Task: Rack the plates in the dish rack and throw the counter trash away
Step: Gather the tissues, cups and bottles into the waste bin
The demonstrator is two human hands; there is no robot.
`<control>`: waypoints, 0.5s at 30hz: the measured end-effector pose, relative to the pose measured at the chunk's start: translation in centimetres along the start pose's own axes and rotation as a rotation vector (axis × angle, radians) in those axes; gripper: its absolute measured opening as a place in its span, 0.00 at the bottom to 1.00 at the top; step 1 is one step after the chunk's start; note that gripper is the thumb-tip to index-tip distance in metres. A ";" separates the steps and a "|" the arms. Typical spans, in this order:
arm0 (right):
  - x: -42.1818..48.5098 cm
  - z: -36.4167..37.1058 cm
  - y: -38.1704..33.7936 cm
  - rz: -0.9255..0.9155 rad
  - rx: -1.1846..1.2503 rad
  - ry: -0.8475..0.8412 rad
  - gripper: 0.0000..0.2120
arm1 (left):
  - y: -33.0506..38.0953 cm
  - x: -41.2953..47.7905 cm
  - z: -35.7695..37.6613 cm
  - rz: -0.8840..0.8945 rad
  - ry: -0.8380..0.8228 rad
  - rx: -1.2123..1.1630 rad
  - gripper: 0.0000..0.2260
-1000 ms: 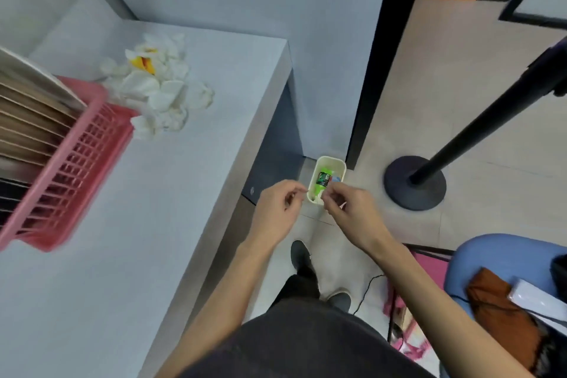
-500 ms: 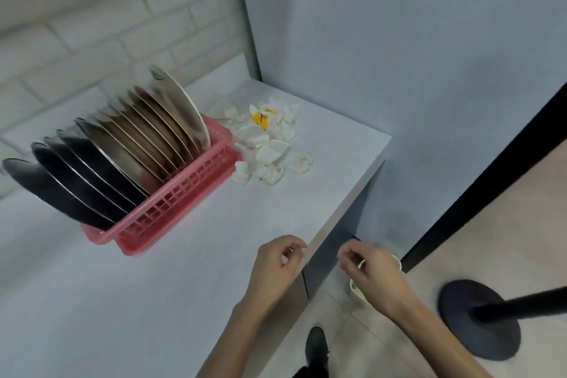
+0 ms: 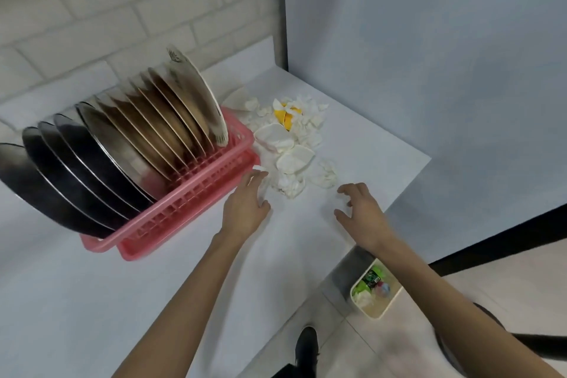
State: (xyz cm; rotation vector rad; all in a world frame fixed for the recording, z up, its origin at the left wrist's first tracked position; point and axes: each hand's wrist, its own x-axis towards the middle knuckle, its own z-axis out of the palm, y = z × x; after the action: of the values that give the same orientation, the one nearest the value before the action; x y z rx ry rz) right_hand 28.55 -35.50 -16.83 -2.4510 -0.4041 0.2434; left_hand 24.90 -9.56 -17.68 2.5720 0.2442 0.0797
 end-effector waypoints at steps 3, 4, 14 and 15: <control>2.9 0.6 -0.2 0.025 -0.052 -0.027 0.27 | -0.9 1.9 0.1 0.020 -0.024 0.044 0.30; 3.7 0.7 -0.3 0.044 -0.073 -0.037 0.29 | -1.1 2.4 0.2 0.020 -0.031 0.051 0.30; 9.7 1.2 0.0 0.048 -0.310 -0.107 0.31 | -2.6 3.7 1.0 0.017 -0.039 0.056 0.29; 9.9 1.2 0.2 0.034 -0.312 -0.104 0.27 | -2.6 3.5 1.0 0.006 -0.034 0.056 0.28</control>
State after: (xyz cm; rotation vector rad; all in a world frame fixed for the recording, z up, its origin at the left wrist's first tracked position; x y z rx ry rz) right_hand 37.53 -31.58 -18.64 -2.7612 -0.4765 0.3460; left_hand 28.04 -7.21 -19.90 2.6278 0.2282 0.0314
